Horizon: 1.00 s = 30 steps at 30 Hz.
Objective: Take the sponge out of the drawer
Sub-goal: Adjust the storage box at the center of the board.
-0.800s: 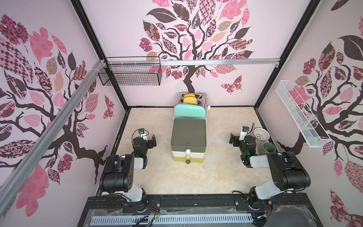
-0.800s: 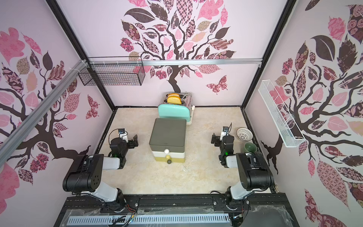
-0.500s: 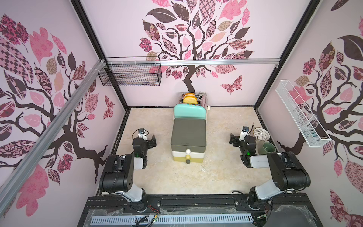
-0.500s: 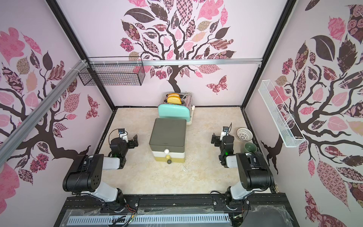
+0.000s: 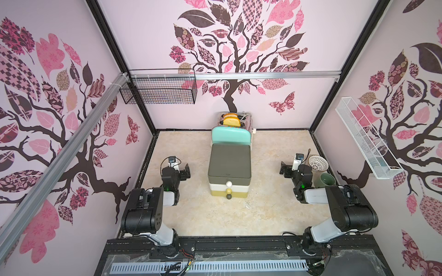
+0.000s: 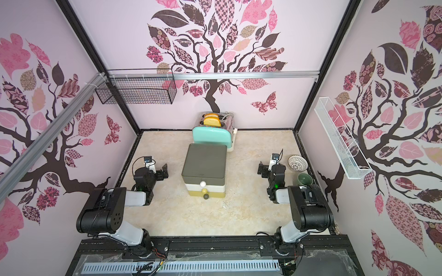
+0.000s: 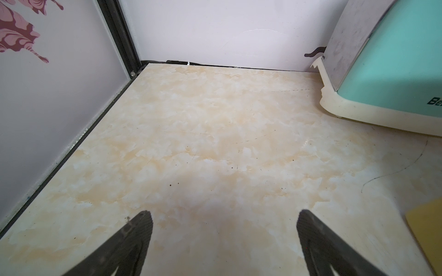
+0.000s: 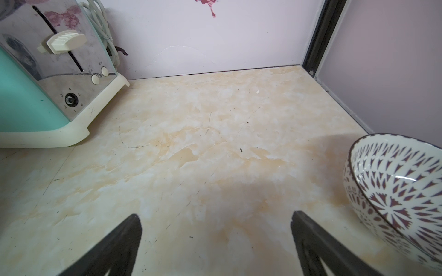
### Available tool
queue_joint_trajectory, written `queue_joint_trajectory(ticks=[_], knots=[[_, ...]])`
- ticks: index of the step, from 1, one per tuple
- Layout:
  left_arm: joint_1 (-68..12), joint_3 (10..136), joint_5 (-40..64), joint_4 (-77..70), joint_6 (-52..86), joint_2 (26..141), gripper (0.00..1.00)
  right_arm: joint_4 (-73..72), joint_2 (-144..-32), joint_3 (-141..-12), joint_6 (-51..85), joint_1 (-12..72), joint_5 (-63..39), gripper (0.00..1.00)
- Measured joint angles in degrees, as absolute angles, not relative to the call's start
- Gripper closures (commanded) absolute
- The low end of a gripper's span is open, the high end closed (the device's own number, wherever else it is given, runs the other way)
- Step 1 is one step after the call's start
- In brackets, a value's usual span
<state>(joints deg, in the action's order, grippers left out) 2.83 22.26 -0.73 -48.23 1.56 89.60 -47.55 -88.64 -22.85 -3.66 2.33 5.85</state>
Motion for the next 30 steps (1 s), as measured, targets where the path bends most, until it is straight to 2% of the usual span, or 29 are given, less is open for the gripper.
queue_joint_trajectory(ticks=[4,7,8,11,14,17,18,23,30], knots=[[3.6,22.3,0.4,-48.3,1.7,89.6,0.03,-47.5,-88.6,-22.9,-3.7,2.3,5.6,0.02],[3.9,22.3,0.8,-48.3,1.7,89.6,0.31,-47.3,-88.6,-22.9,-3.5,2.3,5.6,0.08],[3.9,22.3,1.0,-48.3,1.9,89.6,0.35,-47.3,-88.6,-22.9,-3.4,2.3,5.6,0.01],[3.9,22.3,-0.1,-48.0,2.9,89.0,0.38,-49.5,-88.4,-21.8,-4.6,3.4,6.6,0.01],[3.9,22.5,-2.9,-41.9,4.1,83.2,0.38,-39.0,-81.1,-22.8,-6.5,6.4,6.7,0.11],[3.7,25.3,-4.0,-35.6,5.1,76.0,0.37,-24.9,-72.8,-31.2,-6.3,7.9,2.9,0.27],[3.4,26.6,-3.7,-34.3,5.5,74.8,0.37,-21.6,-70.7,-34.5,-5.9,8.3,1.7,0.29],[1.0,40.2,6.5,-24.4,5.5,74.7,0.29,-9.5,-63.3,-43.8,-3.8,11.9,-4.7,0.32],[-3.5,62.8,27.5,-9.8,0.8,81.3,0.3,4.5,-60.6,-43.5,-0.4,19.7,-17.6,0.35]])
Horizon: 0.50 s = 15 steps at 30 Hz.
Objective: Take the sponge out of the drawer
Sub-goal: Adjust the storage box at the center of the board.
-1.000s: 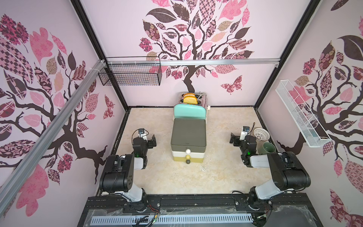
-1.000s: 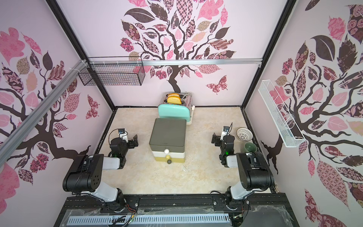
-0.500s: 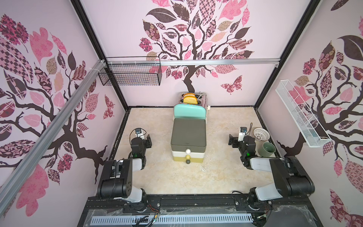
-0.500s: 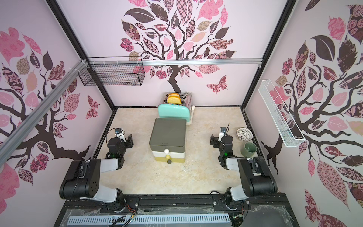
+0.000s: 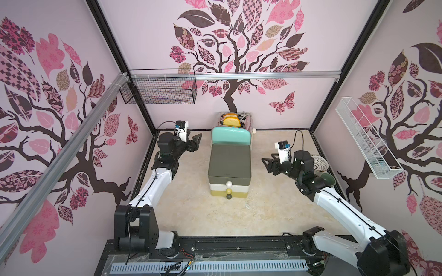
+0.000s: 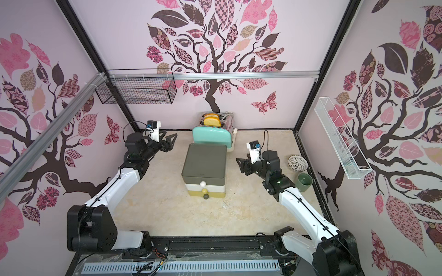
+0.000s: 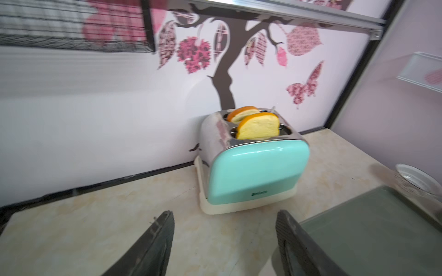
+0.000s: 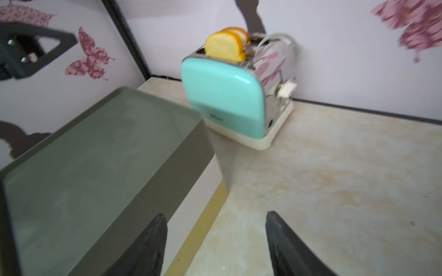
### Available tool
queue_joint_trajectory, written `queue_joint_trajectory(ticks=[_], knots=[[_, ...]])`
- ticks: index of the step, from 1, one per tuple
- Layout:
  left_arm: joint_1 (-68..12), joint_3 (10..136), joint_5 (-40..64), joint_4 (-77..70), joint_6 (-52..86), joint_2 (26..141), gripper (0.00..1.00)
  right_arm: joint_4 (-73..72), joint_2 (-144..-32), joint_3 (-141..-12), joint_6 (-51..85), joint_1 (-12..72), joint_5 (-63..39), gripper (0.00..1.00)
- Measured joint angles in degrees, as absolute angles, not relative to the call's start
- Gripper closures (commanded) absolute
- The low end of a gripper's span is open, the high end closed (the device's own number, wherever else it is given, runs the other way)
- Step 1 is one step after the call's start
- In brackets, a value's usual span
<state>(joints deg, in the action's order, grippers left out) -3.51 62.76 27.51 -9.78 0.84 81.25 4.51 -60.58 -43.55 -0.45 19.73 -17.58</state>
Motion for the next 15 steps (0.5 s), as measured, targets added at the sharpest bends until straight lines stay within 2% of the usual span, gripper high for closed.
queue_joint_trajectory(ticks=[8,15], knots=[[-5.8,77.0,39.3,2.9,-5.8,90.7,0.28,8.7,-56.1,-42.9,6.5,19.7,-26.4,0.32],[-6.6,82.7,43.1,11.9,-10.2,99.4,0.28,3.3,-66.0,-43.3,14.0,19.7,-32.7,0.35]])
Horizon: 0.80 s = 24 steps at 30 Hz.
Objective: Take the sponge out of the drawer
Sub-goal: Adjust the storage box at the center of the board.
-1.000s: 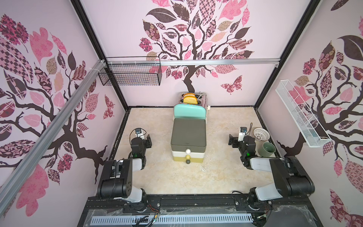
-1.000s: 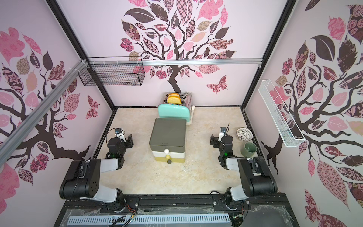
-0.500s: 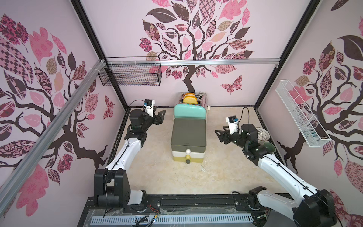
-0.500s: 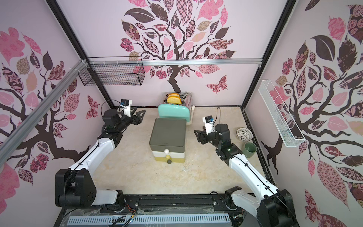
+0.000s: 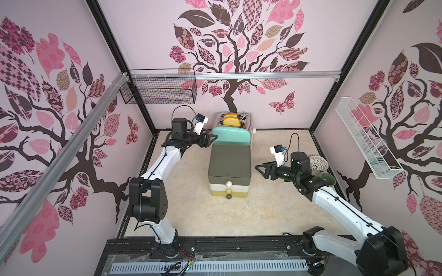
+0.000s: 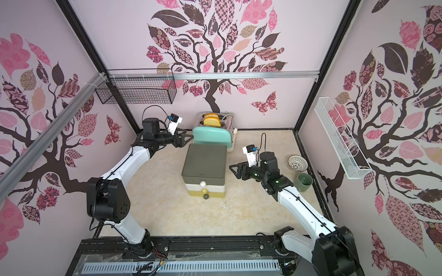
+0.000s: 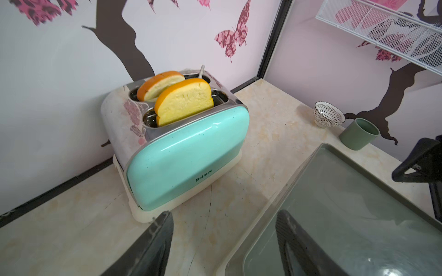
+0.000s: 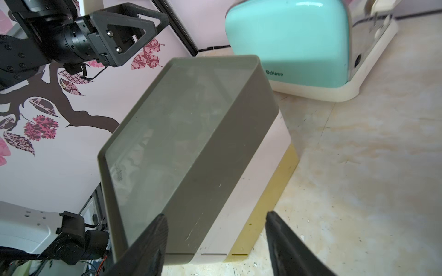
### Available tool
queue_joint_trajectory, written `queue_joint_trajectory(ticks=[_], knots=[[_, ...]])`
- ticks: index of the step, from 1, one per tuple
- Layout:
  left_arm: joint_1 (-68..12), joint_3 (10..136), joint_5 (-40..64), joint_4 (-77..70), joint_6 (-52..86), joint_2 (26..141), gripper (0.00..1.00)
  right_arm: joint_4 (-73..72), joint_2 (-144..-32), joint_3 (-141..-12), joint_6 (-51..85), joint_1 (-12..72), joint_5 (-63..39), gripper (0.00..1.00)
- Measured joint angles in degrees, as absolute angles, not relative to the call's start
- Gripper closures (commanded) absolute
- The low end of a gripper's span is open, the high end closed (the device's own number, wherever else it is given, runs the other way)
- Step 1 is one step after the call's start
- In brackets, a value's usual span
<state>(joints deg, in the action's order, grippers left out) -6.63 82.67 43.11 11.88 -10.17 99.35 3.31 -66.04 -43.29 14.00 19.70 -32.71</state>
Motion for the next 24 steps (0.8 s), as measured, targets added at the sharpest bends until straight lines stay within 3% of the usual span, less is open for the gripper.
queue_joint_trajectory(ticks=[13,24], knots=[[-7.0,83.8,46.8,17.7,-12.4,102.8,0.32,-7.2,-80.9,-49.6,22.7,19.2,-39.2,0.38],[-9.2,74.3,44.1,15.9,-11.6,96.1,0.33,-10.4,-89.7,-57.0,23.5,19.3,-43.7,0.41]])
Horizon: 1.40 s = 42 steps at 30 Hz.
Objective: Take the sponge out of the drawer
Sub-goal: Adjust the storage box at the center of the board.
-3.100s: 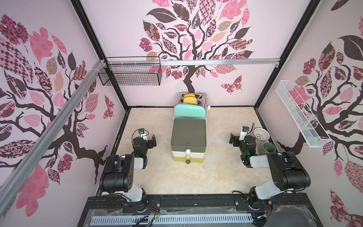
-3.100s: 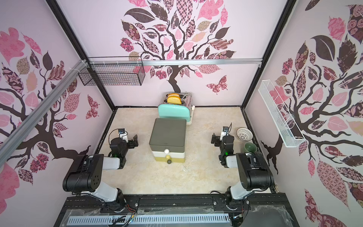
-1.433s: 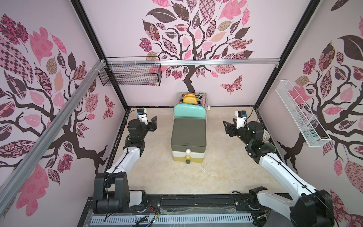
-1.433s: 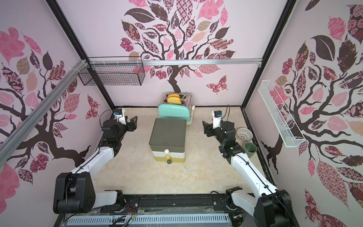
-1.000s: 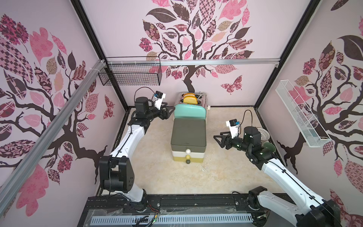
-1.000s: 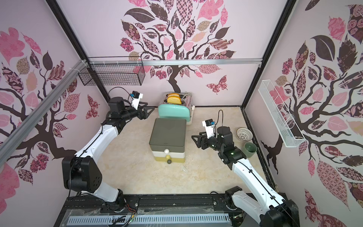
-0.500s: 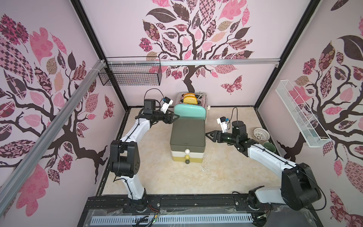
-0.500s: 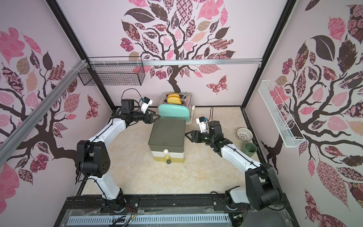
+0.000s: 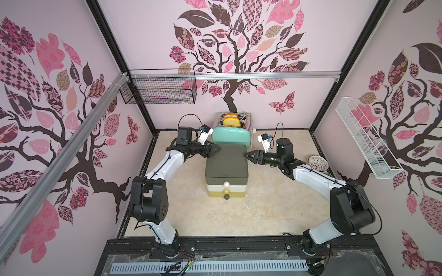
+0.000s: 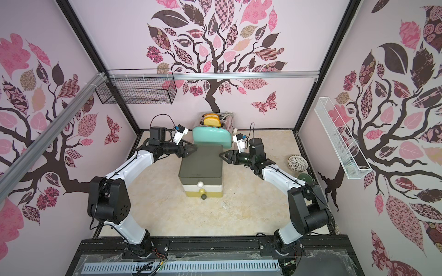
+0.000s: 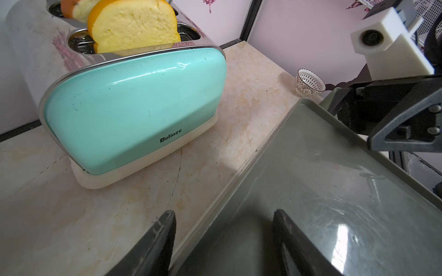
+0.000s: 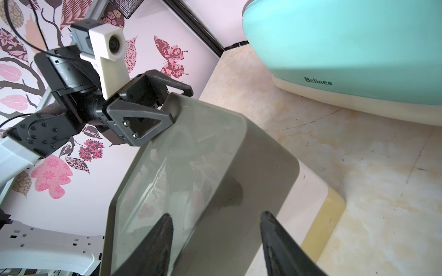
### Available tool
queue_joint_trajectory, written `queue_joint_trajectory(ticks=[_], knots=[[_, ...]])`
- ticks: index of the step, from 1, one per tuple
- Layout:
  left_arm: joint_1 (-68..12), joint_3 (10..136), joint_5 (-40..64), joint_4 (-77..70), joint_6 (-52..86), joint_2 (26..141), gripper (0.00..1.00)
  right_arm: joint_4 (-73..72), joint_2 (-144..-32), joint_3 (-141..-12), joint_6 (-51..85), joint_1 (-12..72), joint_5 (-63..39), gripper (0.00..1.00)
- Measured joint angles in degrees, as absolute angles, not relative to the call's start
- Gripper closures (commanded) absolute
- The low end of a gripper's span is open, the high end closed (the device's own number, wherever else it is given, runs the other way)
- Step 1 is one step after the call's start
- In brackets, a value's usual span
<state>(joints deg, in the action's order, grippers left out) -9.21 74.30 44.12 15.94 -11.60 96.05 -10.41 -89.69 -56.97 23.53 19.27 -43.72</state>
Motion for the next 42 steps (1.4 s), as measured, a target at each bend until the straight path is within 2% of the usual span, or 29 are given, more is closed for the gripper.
queue_joint_trajectory(ticks=[19,31,35,42], knots=[[-12.3,66.2,36.6,13.4,-7.6,87.9,0.32,-11.5,-105.4,-73.4,26.6,17.6,-52.8,0.52],[-13.6,62.5,29.8,12.9,-4.6,82.7,0.31,-16.8,-109.7,-78.3,32.4,19.4,-57.0,0.55],[-13.8,62.9,26.9,12.8,-4.3,82.1,0.3,-13.4,-109.4,-80.3,30.0,19.6,-53.1,0.56],[-12.7,76.6,24.9,18.2,-9.0,85.1,0.3,9.6,-97.5,-83.6,14.6,16.8,-38.0,0.56]])
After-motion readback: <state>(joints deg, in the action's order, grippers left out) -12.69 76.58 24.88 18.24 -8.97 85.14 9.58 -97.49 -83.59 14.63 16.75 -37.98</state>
